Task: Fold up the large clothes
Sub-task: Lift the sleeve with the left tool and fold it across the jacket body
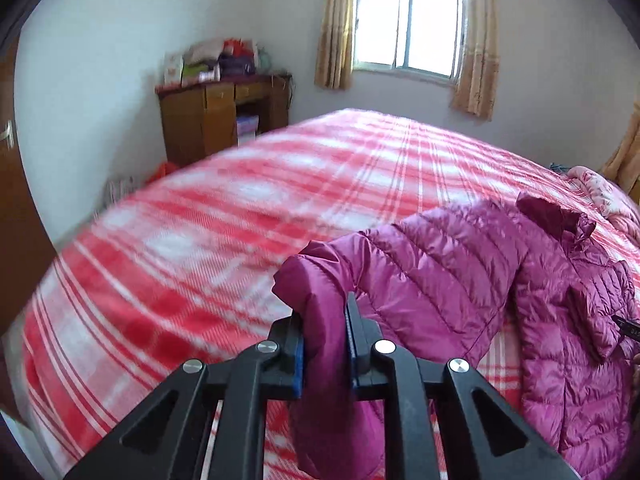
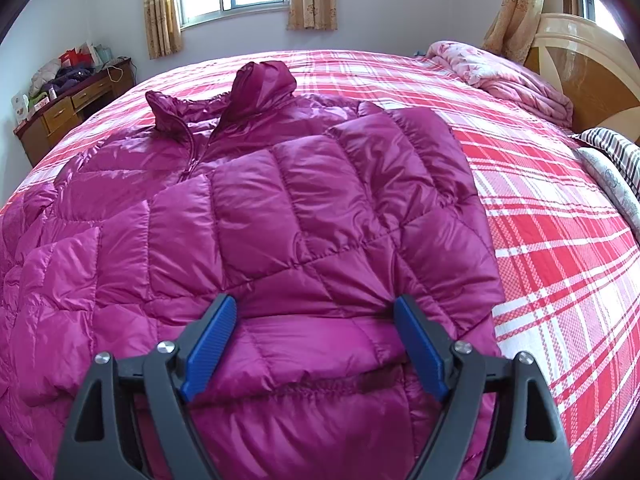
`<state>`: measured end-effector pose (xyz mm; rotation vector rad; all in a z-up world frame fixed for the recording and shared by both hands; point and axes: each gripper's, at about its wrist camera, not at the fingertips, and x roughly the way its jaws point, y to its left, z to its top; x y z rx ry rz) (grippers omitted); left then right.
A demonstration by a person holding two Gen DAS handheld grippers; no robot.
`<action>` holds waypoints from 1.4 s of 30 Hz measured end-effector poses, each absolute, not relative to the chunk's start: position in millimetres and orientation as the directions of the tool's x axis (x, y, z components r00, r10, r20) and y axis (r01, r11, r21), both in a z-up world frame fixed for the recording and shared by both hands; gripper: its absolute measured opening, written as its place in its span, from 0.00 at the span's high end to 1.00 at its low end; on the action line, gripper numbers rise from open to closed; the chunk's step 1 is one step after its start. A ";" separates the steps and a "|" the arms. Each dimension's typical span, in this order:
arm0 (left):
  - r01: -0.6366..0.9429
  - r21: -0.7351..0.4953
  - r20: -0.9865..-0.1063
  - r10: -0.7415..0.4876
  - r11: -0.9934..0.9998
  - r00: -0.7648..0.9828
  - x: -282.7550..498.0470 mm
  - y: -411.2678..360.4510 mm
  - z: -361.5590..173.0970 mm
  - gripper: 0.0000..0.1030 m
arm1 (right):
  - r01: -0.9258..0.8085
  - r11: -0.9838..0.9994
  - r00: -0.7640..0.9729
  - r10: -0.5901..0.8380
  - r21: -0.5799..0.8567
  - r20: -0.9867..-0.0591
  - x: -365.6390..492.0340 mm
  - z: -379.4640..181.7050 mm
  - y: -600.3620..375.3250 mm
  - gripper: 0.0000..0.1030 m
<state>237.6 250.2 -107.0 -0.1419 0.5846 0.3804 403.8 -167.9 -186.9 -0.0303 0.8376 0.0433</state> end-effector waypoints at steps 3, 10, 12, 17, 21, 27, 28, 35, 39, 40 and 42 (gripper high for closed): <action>-0.348 0.049 -0.487 0.327 0.936 0.810 244.6 234.0 -73.2 0.85 | -0.049 0.999 0.671 0.027 -0.008 -0.741 403.1 -186.4 -168.1 0.18; -0.231 0.179 -0.387 0.284 0.956 0.877 258.9 174.7 -19.2 0.85 | -0.044 0.999 0.675 0.028 -0.003 -0.737 402.1 -185.5 -168.8 0.18; -0.191 0.188 -0.379 0.251 0.963 0.891 263.1 158.1 -11.9 0.85 | -0.043 0.999 0.676 0.030 0.002 -0.736 401.5 -185.1 -169.5 0.18; -0.104 0.223 -0.362 0.181 0.969 0.914 267.3 118.4 -2.7 0.86 | -0.040 0.999 0.678 0.037 0.013 -0.734 401.2 -184.6 -170.9 0.17; -0.035 0.260 -0.355 0.130 0.965 0.926 266.8 85.6 0.0 0.86 | -0.040 0.999 0.679 0.041 0.019 -0.733 401.3 -184.4 -171.2 0.17; 0.064 0.293 -0.360 0.048 0.954 0.932 277.2 36.3 5.9 0.86 | -0.038 0.999 0.682 0.044 0.025 -0.730 400.6 -184.4 -171.7 0.17; 0.079 0.302 -0.364 0.039 0.950 0.930 280.1 28.1 5.1 0.86 | -0.036 0.999 0.682 0.042 0.023 -0.730 400.6 -184.4 -171.3 0.17; 0.198 0.314 -0.417 -0.053 0.929 0.907 304.4 -32.7 -12.1 0.86 | -0.027 0.999 0.694 0.041 0.031 -0.719 397.2 -182.4 -173.4 0.17; 0.246 0.303 -0.457 -0.086 0.921 0.885 317.9 -55.4 -28.5 0.86 | -0.015 0.999 0.709 0.048 0.052 -0.704 394.1 -179.9 -177.9 0.15; 0.257 0.294 -0.467 -0.096 0.921 0.879 321.3 -58.6 -31.7 0.86 | -0.013 0.998 0.713 0.050 0.058 -0.699 393.3 -179.3 -178.7 0.15; 0.280 0.273 -0.490 -0.117 0.920 0.864 330.7 -69.0 -39.7 0.86 | -0.004 0.997 0.726 0.055 0.076 -0.685 391.6 -177.5 -181.9 0.12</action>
